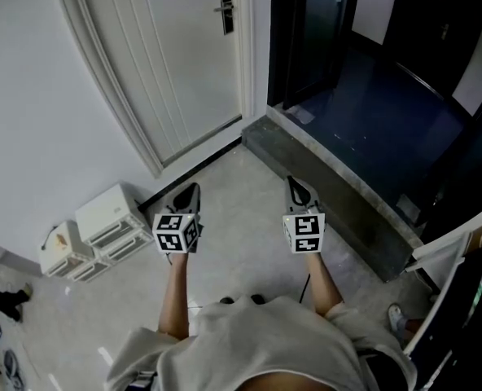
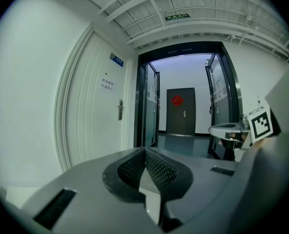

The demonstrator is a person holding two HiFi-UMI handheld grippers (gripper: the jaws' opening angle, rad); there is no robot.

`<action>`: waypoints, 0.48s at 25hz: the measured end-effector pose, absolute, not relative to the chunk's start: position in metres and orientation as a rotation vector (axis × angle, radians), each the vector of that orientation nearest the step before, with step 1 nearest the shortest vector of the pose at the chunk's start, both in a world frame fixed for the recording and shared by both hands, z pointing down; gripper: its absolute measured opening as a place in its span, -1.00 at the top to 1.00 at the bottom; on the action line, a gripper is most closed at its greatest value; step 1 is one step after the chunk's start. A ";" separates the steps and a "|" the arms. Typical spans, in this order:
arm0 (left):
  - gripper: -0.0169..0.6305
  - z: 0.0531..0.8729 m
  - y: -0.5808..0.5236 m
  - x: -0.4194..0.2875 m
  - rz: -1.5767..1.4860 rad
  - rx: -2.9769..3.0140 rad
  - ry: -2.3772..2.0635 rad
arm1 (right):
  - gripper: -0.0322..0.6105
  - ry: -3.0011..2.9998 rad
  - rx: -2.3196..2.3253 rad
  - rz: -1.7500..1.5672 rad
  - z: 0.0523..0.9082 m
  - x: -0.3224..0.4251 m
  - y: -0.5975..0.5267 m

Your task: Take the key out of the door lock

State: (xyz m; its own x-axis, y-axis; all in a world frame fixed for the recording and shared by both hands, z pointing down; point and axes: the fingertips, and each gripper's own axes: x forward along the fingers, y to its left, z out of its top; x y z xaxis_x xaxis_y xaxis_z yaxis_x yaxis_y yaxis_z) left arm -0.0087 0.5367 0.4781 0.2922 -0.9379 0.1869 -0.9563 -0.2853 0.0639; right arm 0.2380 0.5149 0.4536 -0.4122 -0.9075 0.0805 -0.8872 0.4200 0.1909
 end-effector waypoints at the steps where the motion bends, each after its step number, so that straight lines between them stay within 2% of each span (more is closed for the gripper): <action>1: 0.89 0.479 0.537 -0.007 0.170 2.389 -1.772 | 0.83 -2.502 1.588 -0.180 0.454 0.239 0.514; 12: 0.89 0.495 0.523 0.003 0.176 2.368 -1.766 | 0.83 -2.513 1.543 -0.173 0.468 0.238 0.494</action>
